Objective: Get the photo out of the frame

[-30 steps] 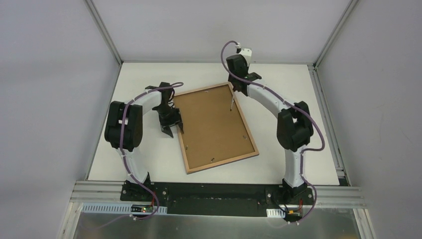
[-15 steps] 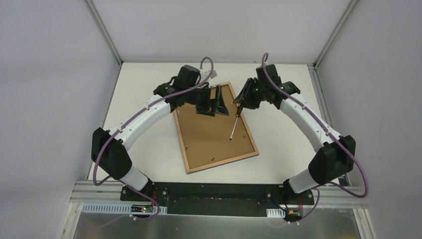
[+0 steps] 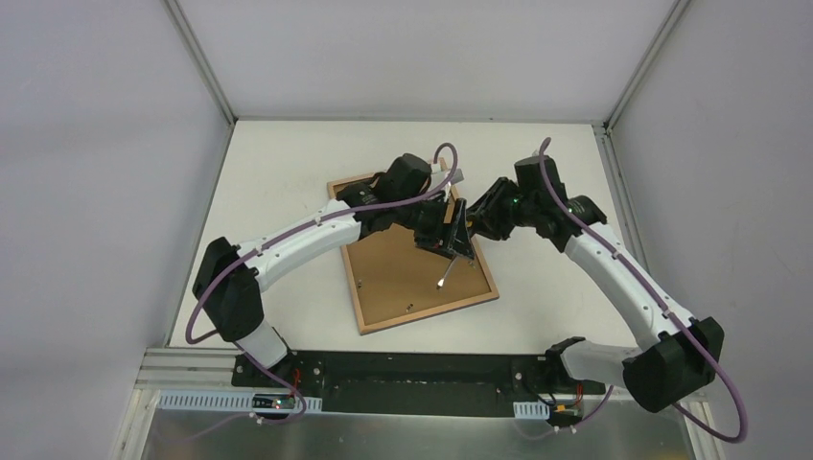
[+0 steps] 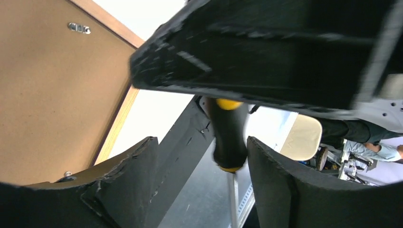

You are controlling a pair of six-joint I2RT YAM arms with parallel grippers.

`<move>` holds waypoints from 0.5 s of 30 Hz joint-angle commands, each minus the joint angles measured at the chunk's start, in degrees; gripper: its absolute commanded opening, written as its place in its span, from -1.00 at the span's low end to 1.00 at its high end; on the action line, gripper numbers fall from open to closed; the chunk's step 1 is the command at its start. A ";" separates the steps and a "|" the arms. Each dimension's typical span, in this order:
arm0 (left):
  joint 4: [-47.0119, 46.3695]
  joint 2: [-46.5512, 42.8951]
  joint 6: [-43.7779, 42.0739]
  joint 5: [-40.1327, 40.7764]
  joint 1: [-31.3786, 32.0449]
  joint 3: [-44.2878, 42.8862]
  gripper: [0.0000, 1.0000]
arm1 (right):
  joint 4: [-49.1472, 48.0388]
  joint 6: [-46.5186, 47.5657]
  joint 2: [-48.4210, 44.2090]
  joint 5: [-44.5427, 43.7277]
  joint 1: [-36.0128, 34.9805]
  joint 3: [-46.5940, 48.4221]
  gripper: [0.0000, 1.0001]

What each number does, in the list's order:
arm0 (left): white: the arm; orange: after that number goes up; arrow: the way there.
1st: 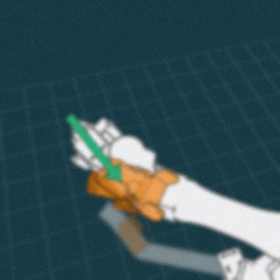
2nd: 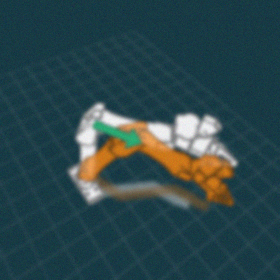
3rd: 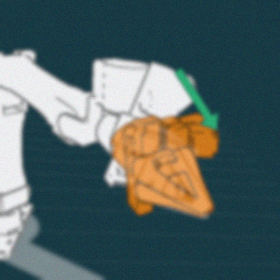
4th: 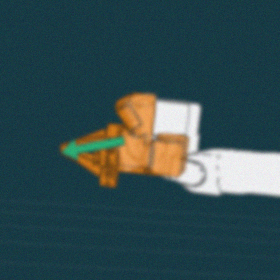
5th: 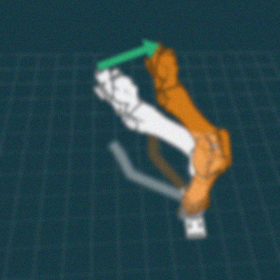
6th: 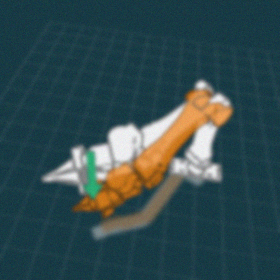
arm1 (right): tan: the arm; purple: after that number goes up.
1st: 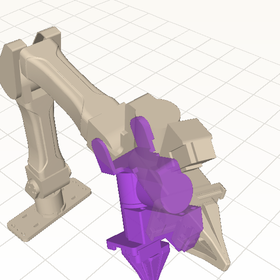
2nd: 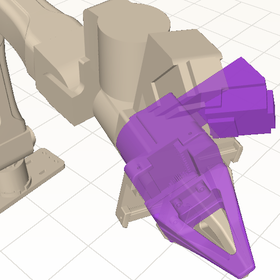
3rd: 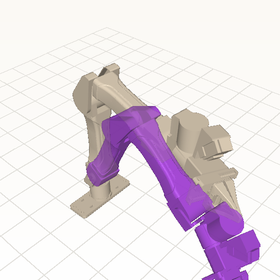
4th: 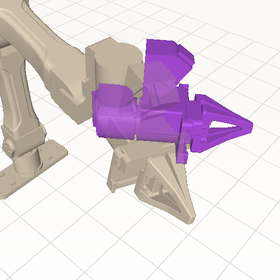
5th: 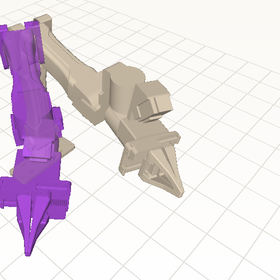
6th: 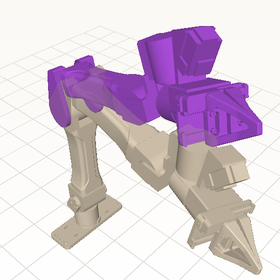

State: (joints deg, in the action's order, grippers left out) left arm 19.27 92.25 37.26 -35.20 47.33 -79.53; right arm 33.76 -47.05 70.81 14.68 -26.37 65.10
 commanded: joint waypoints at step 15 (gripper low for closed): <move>8.34 -6.11 -18.63 -2.94 0.53 3.46 -1.00 | 4.60 24.85 -0.53 30.69 5.62 1.35 0.75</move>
State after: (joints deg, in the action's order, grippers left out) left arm 22.41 90.96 28.69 -36.91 48.51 -77.32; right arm 34.33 -34.83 70.19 29.52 -21.78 64.82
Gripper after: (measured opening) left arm 0.046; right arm 0.785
